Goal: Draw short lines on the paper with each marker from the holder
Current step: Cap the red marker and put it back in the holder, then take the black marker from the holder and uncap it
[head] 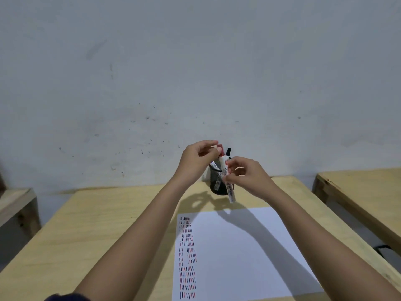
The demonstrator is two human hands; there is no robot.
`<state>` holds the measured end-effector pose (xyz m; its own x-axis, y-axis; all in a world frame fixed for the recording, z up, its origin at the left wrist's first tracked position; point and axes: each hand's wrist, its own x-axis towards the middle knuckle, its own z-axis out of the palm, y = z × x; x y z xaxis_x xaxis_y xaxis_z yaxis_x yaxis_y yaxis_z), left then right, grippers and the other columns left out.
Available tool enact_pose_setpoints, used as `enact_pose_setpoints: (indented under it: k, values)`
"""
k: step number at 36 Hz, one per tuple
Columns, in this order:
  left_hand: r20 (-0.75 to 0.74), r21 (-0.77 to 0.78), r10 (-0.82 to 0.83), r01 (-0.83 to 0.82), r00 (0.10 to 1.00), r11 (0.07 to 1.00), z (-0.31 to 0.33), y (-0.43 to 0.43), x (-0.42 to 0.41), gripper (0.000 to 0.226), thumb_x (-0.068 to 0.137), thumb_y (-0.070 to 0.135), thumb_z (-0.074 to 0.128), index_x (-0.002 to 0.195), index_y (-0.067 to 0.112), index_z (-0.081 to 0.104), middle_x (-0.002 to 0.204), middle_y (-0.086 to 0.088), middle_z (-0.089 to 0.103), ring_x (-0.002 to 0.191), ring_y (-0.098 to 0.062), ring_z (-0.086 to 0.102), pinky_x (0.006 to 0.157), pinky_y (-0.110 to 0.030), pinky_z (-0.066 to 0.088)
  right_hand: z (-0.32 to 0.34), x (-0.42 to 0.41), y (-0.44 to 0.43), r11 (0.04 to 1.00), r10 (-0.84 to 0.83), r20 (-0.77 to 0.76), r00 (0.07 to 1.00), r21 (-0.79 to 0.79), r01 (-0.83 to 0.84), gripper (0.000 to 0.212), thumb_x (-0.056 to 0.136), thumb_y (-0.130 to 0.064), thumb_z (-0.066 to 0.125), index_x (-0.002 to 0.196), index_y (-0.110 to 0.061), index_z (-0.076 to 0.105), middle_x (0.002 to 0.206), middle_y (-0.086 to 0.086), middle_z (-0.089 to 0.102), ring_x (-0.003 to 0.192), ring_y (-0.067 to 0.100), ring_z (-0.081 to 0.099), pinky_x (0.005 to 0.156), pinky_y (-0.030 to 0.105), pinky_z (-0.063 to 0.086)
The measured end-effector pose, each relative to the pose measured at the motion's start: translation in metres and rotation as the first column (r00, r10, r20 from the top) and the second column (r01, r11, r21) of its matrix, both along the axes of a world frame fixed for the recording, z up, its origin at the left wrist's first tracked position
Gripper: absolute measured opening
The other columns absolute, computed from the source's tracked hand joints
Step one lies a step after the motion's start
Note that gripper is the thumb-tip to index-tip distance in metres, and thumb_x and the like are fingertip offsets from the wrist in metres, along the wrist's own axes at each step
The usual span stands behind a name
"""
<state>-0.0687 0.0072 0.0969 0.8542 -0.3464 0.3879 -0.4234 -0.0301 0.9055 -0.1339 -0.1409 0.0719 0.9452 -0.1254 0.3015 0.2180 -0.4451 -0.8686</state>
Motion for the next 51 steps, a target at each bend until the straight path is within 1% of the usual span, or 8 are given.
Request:
enact_pose_setpoints:
  k: [4,8,12,16,22,31,40,51]
  values:
    - [0.064,0.078,0.191,-0.196,0.979,0.978,-0.018,-0.002,0.022,0.033,0.086,0.026,0.064,0.112,0.007,0.066,0.095,0.002,0.067,0.086,-0.007,0.062,0.073,-0.004,0.045,0.006,0.023,-0.014,0.988,-0.138,0.133,0.981,0.087,0.127,0.029,0.075,-0.002,0.069,0.074,-0.025,0.052,0.077,0.001,0.056,0.065,0.019,0.054,0.059,0.02,0.044]
    - [0.075,0.259,0.237,-0.248,0.969,0.933,-0.055,-0.004,0.043,0.036,0.084,0.027,0.066,0.112,0.005,0.063,0.105,-0.005,0.062,0.101,-0.019,0.058,0.089,-0.027,0.045,0.011,0.046,-0.025,0.954,-0.288,0.254,0.924,0.157,0.254,0.027,0.075,-0.004,0.069,0.072,-0.02,0.048,0.077,0.002,0.06,0.066,0.02,0.058,0.06,0.017,0.047]
    - [-0.017,0.394,0.163,-0.143,0.987,0.908,-0.087,-0.014,0.058,0.044,0.08,0.028,0.071,0.118,0.009,0.058,0.111,-0.002,0.06,0.105,-0.018,0.054,0.09,-0.027,0.044,0.002,0.071,-0.036,0.926,-0.37,0.289,0.883,0.187,0.327,0.019,0.077,-0.006,0.067,0.085,-0.012,0.051,0.074,-0.01,0.056,0.07,0.016,0.057,0.065,0.021,0.046]
    - [-0.182,0.258,0.044,0.005,0.982,0.966,-0.103,-0.027,0.064,0.025,0.075,0.021,0.075,0.092,0.029,0.06,0.098,0.014,0.065,0.1,-0.014,0.06,0.091,-0.031,0.049,-0.015,0.091,-0.042,0.927,-0.375,0.246,0.894,0.132,0.352,0.022,0.077,-0.006,0.065,0.092,-0.011,0.05,0.074,-0.007,0.057,0.07,0.014,0.057,0.067,0.019,0.047]
    - [-0.238,0.16,-0.016,0.055,0.971,0.986,-0.115,-0.043,0.076,0.05,0.071,0.017,0.079,0.115,0.019,0.055,0.113,0.002,0.067,0.102,-0.009,0.064,0.088,-0.025,0.051,-0.037,0.109,-0.046,0.935,-0.353,0.156,0.922,0.078,0.345,0.008,0.085,-0.012,0.058,0.092,-0.012,0.056,0.078,-0.003,0.058,0.066,0.004,0.053,0.058,0.01,0.042]
    - [-0.251,0.12,-0.032,0.064,0.968,0.991,-0.123,-0.046,0.087,0.062,0.066,0.018,0.083,0.121,0.015,0.054,0.113,0.004,0.066,0.104,-0.007,0.064,0.088,-0.022,0.051,-0.035,0.122,-0.046,0.934,-0.356,0.073,0.932,0.001,0.357,0.017,0.083,-0.015,0.06,0.091,-0.001,0.062,0.087,0.013,0.064,0.081,0.023,0.055,0.075,0.034,0.045]
    - [-0.258,0.116,-0.059,0.091,0.964,0.989,-0.122,-0.044,0.087,0.059,0.068,0.016,0.082,0.12,0.016,0.053,0.104,0.015,0.064,0.095,0.007,0.06,0.071,-0.008,0.05,-0.037,0.136,-0.043,0.918,-0.395,-0.041,0.918,0.028,0.396,0.021,0.077,-0.02,0.069,0.075,-0.01,0.05,0.065,-0.005,0.047,0.058,0.007,0.042,0.05,0.018,0.034]
    - [-0.24,0.151,-0.045,0.083,0.97,0.985,-0.122,-0.045,0.086,0.05,0.065,0.021,0.084,0.105,0.031,0.056,0.108,0.009,0.067,0.102,-0.006,0.064,0.088,-0.024,0.051,-0.03,0.133,-0.04,0.893,-0.417,-0.011,0.909,0.181,0.411,0.019,0.071,-0.017,0.077,0.076,-0.01,0.06,0.063,-0.003,0.051,0.057,0.009,0.046,0.052,0.017,0.038]
